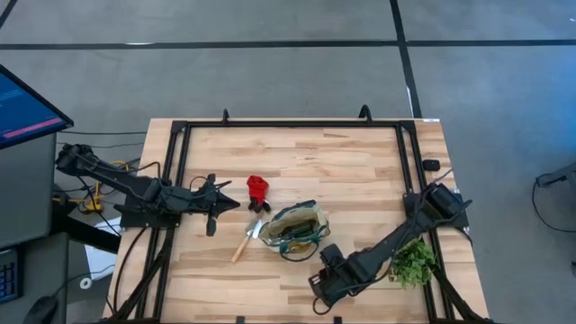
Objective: Pick & Place Garden tools in Gardening bag
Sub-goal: Put the bottom trowel into the gardening bag
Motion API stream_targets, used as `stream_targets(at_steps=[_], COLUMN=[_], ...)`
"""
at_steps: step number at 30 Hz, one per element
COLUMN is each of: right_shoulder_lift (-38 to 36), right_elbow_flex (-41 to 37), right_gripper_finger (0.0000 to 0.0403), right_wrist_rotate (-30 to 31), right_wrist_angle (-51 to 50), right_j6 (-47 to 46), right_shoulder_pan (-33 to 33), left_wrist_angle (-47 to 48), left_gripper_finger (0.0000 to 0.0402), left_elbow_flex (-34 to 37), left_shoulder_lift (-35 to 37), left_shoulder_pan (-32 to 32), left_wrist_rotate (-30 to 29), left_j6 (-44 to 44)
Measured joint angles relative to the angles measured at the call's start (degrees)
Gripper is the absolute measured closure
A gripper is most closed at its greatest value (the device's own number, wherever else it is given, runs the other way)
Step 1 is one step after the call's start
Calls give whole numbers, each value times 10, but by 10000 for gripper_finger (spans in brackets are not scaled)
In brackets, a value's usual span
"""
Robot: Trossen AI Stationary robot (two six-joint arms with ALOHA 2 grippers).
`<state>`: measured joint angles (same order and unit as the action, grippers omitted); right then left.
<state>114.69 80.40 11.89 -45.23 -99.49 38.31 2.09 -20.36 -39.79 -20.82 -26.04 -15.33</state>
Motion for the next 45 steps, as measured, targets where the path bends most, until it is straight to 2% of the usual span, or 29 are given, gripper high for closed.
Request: stream_targets(at_steps=[12,31,35,42,45], right_shoulder_lift=[-1,38,39,39,39], right_elbow_flex=[0,-1,-1,0,0], right_gripper_finger=[279,279,291,343,352], right_wrist_rotate=[31,14,14,14,15], right_wrist_angle=[6,15,11,3,2], right_j6=[0,6,6,9,9], right_shoulder_pan=[10,7,4,4,4], left_wrist_angle=[0,-1,-3,-5,-5], left_gripper_finger=[400,400,400,400,400], left_elbow_flex=[0,32,32,32,32], left_shoulder_lift=[0,0,0,0,0], left_shoulder_pan=[0,0,0,0,0], left_wrist_rotate=[0,5,5,5,5], left_j6=[-1,-17,-17,-17,-17])
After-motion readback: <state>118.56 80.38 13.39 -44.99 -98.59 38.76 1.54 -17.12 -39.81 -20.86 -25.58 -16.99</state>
